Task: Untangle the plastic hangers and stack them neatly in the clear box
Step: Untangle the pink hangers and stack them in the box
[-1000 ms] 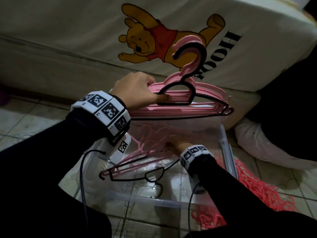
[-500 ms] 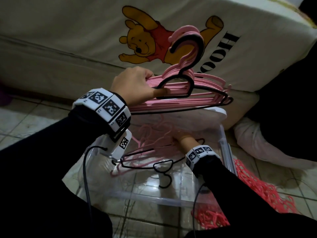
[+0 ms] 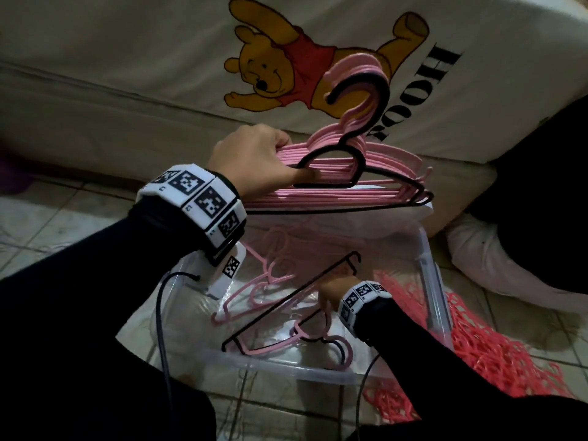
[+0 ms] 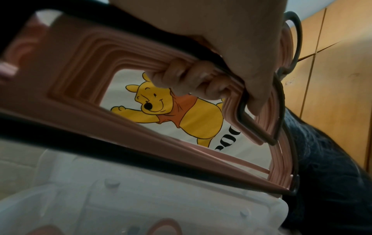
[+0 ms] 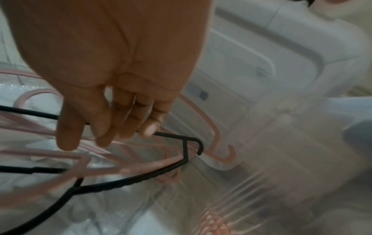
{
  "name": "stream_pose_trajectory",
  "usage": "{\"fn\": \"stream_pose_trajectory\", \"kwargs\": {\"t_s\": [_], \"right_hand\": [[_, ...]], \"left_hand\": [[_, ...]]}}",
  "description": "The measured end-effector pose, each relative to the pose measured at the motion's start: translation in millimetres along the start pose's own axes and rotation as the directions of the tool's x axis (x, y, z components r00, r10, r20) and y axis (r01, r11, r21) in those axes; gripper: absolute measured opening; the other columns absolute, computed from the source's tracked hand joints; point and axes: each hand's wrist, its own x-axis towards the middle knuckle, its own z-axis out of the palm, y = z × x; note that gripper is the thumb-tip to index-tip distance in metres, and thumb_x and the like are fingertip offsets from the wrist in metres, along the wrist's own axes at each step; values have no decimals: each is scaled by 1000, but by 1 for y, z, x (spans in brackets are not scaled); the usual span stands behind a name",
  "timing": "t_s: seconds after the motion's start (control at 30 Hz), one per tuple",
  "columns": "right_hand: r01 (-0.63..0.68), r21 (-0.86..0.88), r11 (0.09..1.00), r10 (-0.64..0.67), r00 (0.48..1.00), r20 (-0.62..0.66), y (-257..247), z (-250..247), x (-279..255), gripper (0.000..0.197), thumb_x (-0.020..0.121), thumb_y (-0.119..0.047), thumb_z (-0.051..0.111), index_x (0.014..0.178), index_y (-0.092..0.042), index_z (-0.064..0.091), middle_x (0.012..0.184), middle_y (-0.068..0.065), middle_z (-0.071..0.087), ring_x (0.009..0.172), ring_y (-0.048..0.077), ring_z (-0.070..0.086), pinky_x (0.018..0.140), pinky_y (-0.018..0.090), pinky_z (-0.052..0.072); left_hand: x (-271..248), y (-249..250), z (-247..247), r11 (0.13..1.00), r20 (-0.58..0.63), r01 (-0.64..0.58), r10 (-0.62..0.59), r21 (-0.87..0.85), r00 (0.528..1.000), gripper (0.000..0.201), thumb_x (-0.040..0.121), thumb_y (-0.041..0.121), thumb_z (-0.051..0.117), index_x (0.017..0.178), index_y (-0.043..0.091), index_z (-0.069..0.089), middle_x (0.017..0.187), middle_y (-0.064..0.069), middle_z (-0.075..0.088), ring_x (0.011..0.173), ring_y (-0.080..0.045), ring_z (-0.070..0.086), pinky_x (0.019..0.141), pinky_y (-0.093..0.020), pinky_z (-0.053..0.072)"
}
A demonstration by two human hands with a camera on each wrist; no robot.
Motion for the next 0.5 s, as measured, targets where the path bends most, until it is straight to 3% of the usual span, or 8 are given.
{"fn": "stream_pose_trajectory", "kwargs": {"t_s": [0.07, 0.17, 0.27, 0.4, 0.5], "right_hand": [[27, -18, 999, -27, 999, -17, -1, 4, 6, 19, 77, -14, 57, 94, -13, 67, 98, 10, 67, 91, 31, 65, 82, 37, 54], [72, 27, 997, -69, 993, -93, -7, 2, 16, 30, 91, -17, 50, 118, -10, 57, 121, 15, 58, 107, 34, 58, 87, 36, 47], [117, -9, 993, -117, 986, -115, -19, 5, 24, 38, 92, -19, 50, 129, -12, 49, 131, 15, 52, 117, 37, 53, 93, 42, 45], [142, -97, 985, -144, 989, -22, -31, 18, 33, 54, 83, -30, 67, 131, -19, 45, 135, 7, 50, 123, 31, 49, 101, 43, 42], [144, -60, 988, -146, 988, -47, -39, 11, 33, 30, 89, -17, 54, 120, -13, 54, 126, 12, 57, 117, 32, 54, 95, 41, 43]], "left_hand": [[0, -1, 1, 1000, 8, -3, 3, 8, 1000, 63, 61, 84, 54, 59, 21, 51, 53, 6, 54, 52, -8, 50, 49, -25, 25], [2, -2, 2, 1000, 19, 0, 0, 11, 1000, 63, 61, 84, 55, 59, 21, 52, 54, 6, 54, 53, -9, 50, 49, -25, 27], [3, -1, 4, 1000, 15, 1, -1, 18, 1000, 62, 62, 82, 56, 58, 21, 49, 53, 6, 52, 52, -8, 48, 49, -25, 25], [5, -1, 6, 1000, 20, -12, 12, 17, 1000, 66, 63, 83, 55, 58, 17, 47, 52, 4, 50, 50, -12, 47, 49, -26, 24], [5, -1, 7, 1000, 26, -17, 16, 17, 1000, 63, 62, 82, 56, 57, 20, 46, 51, 6, 50, 50, -10, 46, 49, -25, 23]]}}
